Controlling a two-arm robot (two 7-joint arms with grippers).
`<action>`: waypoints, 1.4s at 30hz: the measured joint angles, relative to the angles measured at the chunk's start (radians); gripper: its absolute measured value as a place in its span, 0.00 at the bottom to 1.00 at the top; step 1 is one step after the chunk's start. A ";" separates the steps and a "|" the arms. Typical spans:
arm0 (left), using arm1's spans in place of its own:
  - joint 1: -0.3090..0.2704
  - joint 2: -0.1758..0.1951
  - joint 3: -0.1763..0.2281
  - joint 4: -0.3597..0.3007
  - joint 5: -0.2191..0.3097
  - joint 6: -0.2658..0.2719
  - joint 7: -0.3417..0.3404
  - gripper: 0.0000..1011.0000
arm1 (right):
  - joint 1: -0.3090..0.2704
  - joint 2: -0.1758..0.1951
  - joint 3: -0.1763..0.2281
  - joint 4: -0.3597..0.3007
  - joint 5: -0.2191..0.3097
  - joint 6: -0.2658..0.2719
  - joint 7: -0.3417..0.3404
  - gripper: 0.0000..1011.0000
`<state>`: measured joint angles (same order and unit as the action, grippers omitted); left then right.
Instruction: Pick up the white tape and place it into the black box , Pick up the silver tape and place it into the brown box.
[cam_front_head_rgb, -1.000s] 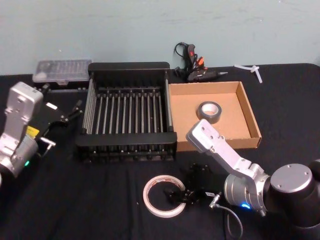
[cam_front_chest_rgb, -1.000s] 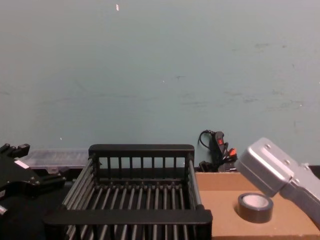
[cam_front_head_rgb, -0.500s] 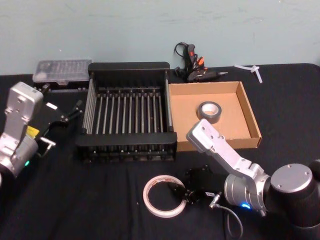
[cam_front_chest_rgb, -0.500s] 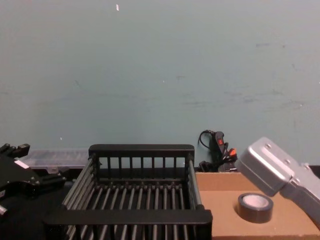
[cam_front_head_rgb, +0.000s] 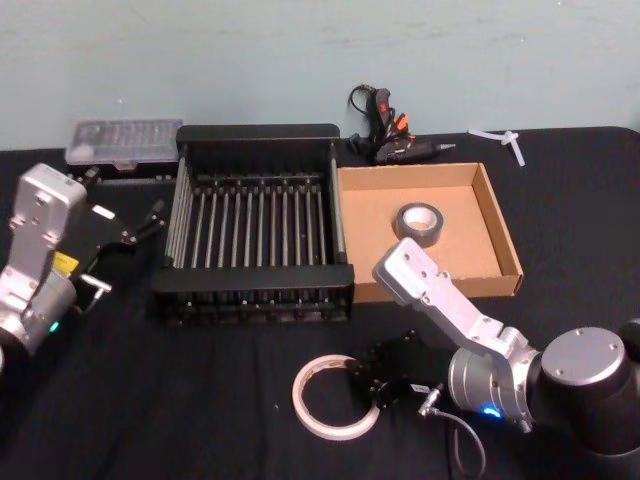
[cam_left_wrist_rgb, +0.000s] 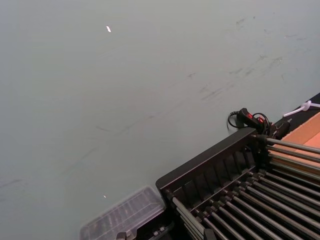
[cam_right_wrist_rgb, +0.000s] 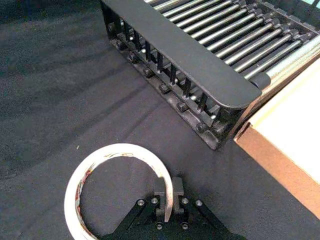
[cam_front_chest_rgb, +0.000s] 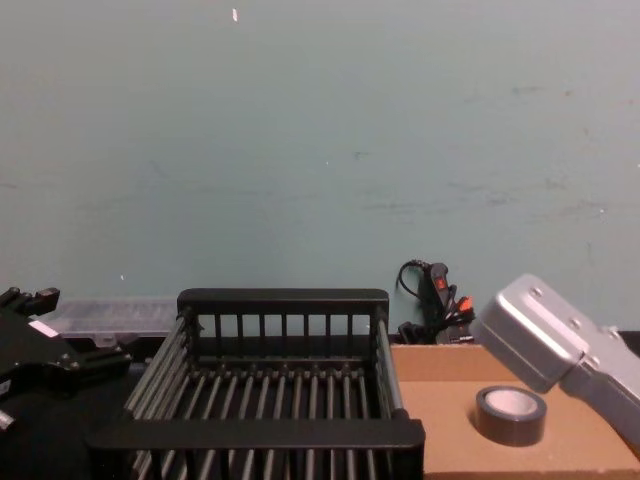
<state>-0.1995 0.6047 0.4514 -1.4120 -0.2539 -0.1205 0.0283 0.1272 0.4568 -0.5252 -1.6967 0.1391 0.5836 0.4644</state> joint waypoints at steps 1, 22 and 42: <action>0.000 0.000 0.000 0.000 0.000 0.000 0.000 0.99 | 0.000 0.000 0.000 0.000 0.000 0.000 0.000 0.10; 0.000 0.000 0.000 0.000 0.000 0.000 0.000 0.99 | 0.001 0.005 0.018 -0.014 0.023 -0.028 0.012 0.10; 0.000 0.000 0.000 0.000 0.000 0.000 0.000 0.99 | 0.008 0.063 0.042 -0.085 0.097 -0.122 0.044 0.10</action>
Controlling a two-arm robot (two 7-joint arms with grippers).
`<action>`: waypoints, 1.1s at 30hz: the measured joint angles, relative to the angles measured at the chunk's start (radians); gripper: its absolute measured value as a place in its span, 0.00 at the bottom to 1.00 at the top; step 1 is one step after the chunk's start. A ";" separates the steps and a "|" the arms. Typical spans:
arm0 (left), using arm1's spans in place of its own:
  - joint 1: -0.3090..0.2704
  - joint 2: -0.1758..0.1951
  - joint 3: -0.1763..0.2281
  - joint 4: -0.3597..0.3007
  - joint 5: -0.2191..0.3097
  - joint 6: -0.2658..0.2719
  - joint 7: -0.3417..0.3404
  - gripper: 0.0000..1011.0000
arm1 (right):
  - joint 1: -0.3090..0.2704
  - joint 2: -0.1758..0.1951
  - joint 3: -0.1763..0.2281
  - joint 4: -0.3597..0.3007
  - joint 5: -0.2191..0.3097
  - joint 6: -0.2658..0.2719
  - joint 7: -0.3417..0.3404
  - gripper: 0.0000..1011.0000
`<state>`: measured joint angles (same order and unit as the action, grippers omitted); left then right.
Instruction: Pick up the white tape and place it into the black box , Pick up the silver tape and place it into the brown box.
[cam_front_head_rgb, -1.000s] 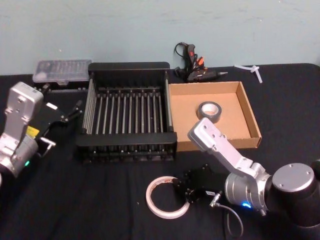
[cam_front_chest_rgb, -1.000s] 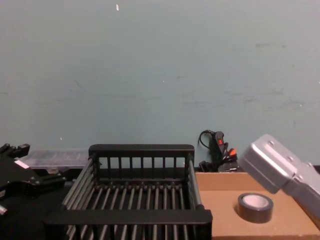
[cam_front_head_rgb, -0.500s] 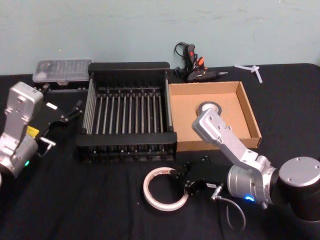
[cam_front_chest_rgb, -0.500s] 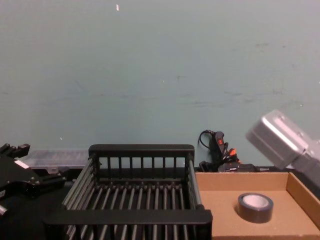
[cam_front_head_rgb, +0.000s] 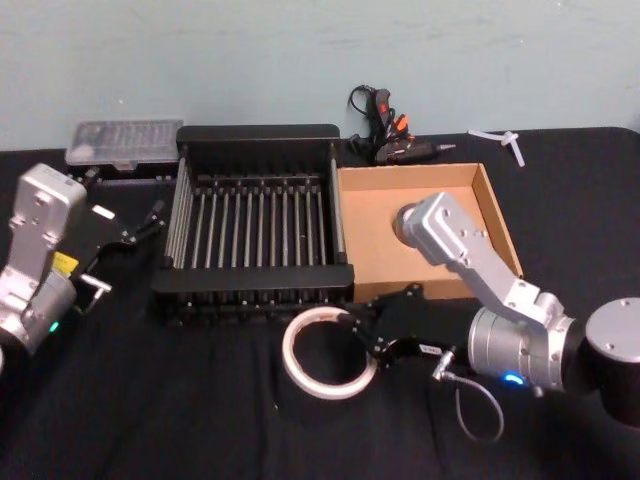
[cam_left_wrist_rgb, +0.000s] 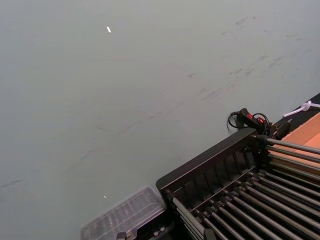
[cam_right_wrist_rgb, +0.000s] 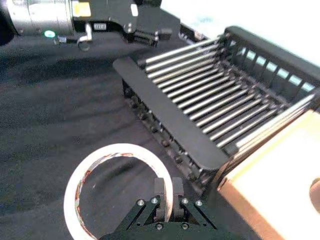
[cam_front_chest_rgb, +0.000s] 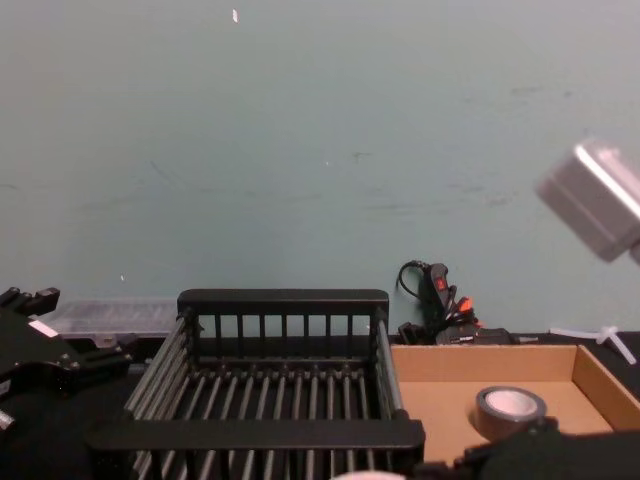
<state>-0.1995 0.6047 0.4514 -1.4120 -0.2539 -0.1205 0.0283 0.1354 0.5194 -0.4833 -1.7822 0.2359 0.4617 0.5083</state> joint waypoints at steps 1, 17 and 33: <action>0.000 0.000 0.000 0.000 0.000 0.000 0.000 0.99 | 0.001 0.002 0.001 -0.002 0.002 -0.005 -0.001 0.10; 0.000 0.000 0.000 0.000 0.000 0.000 0.000 0.99 | 0.093 0.012 0.008 0.005 0.011 -0.073 -0.024 0.10; 0.000 0.000 0.000 0.000 0.000 0.000 0.000 0.99 | 0.233 -0.056 -0.023 0.148 -0.044 -0.116 -0.049 0.10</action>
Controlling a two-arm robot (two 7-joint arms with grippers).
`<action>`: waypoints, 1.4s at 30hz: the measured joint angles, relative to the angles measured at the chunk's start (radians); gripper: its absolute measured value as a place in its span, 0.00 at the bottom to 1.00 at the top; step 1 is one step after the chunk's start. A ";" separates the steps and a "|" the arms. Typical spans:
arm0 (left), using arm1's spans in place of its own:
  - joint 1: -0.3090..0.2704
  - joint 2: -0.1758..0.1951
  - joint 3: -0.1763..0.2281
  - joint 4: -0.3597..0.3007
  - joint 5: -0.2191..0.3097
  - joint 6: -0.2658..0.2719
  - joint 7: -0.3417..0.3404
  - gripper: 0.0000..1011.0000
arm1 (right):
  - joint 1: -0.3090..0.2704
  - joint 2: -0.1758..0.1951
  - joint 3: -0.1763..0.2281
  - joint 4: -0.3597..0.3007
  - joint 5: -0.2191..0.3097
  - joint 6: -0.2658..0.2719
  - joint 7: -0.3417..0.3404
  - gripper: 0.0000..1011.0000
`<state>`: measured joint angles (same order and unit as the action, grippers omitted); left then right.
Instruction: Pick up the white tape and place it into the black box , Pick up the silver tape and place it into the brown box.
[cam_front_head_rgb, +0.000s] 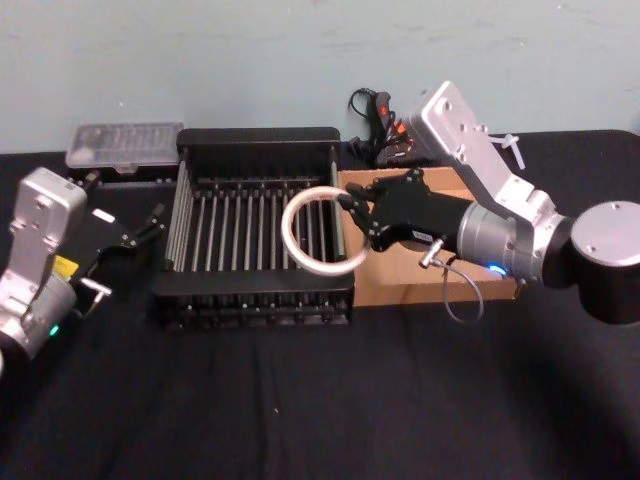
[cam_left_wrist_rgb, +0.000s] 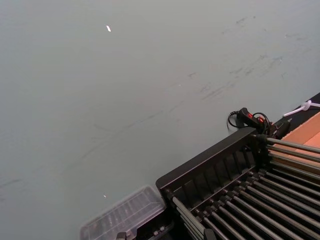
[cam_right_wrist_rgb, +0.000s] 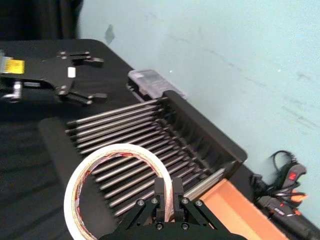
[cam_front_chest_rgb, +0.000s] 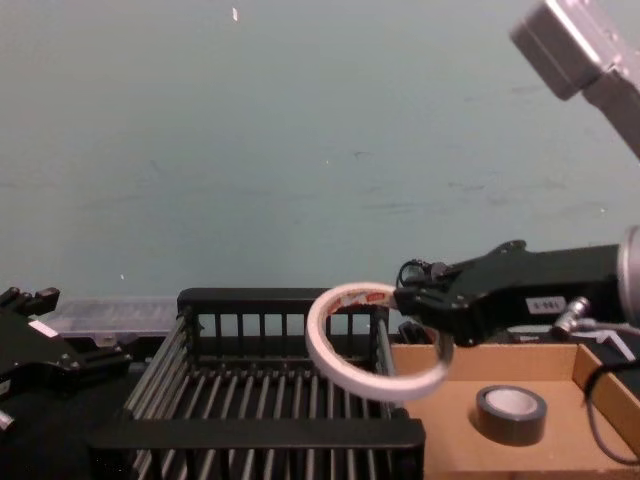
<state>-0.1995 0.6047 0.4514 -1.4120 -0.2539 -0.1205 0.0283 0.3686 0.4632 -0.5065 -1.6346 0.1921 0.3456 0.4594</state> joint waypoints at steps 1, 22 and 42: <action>0.000 0.000 0.000 0.000 0.000 0.000 0.000 0.99 | 0.012 -0.011 -0.002 0.018 -0.009 -0.009 -0.006 0.10; 0.000 0.000 0.000 0.000 0.000 0.000 0.000 0.99 | 0.170 -0.205 -0.046 0.345 -0.144 -0.176 -0.063 0.10; 0.000 0.000 0.000 0.000 0.000 0.000 0.000 0.99 | 0.270 -0.353 -0.071 0.635 -0.271 -0.326 -0.142 0.10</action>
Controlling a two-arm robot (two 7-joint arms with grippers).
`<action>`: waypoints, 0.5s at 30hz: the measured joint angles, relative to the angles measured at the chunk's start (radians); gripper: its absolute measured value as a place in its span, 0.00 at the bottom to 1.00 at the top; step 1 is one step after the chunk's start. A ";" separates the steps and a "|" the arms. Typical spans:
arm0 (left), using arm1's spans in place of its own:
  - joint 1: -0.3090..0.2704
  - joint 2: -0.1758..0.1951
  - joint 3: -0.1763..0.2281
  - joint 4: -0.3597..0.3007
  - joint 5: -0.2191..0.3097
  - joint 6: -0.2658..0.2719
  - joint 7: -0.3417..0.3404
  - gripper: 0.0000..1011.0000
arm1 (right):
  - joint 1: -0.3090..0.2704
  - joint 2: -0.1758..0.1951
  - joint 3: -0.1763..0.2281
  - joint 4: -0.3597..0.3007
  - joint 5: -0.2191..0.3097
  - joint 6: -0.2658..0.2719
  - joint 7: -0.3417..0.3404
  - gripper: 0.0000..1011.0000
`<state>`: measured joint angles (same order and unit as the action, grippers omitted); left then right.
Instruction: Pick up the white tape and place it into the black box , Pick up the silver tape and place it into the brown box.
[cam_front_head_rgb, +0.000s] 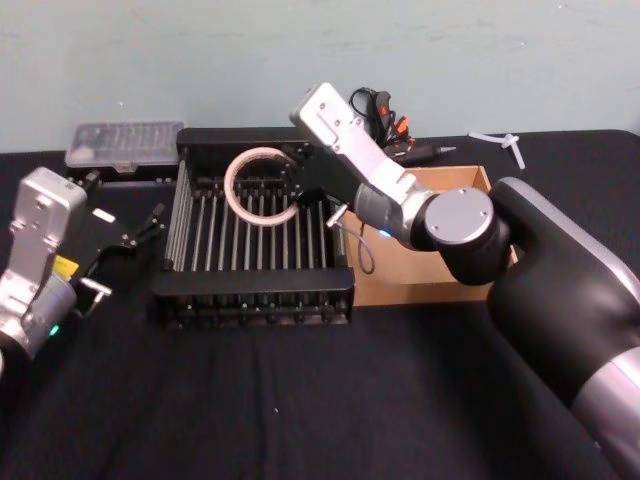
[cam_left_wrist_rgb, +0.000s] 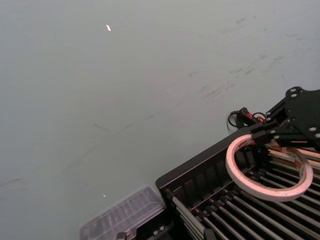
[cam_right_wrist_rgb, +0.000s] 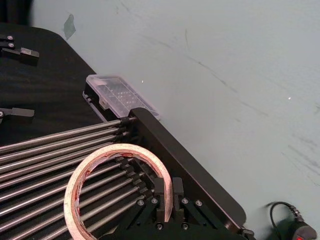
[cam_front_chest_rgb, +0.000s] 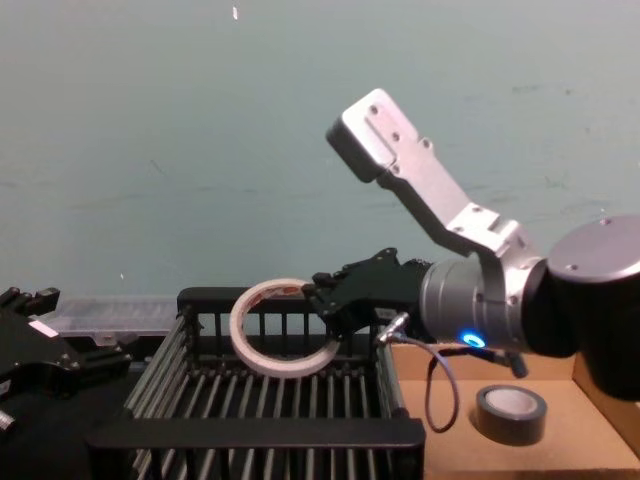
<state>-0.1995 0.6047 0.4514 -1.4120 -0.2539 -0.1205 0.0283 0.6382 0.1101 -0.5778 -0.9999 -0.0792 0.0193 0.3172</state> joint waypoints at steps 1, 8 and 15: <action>0.000 0.000 0.000 0.000 0.000 0.000 0.000 0.99 | 0.004 -0.008 0.001 0.012 -0.004 -0.005 -0.001 0.10; 0.000 0.000 0.000 0.000 0.000 0.000 0.000 0.99 | 0.018 -0.033 0.009 0.059 -0.018 -0.017 -0.002 0.10; 0.000 0.000 0.000 0.000 0.000 0.000 0.000 0.99 | 0.021 -0.041 0.016 0.072 -0.025 -0.018 0.000 0.10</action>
<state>-0.1996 0.6047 0.4514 -1.4120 -0.2539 -0.1205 0.0283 0.6595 0.0688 -0.5621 -0.9280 -0.1047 0.0017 0.3171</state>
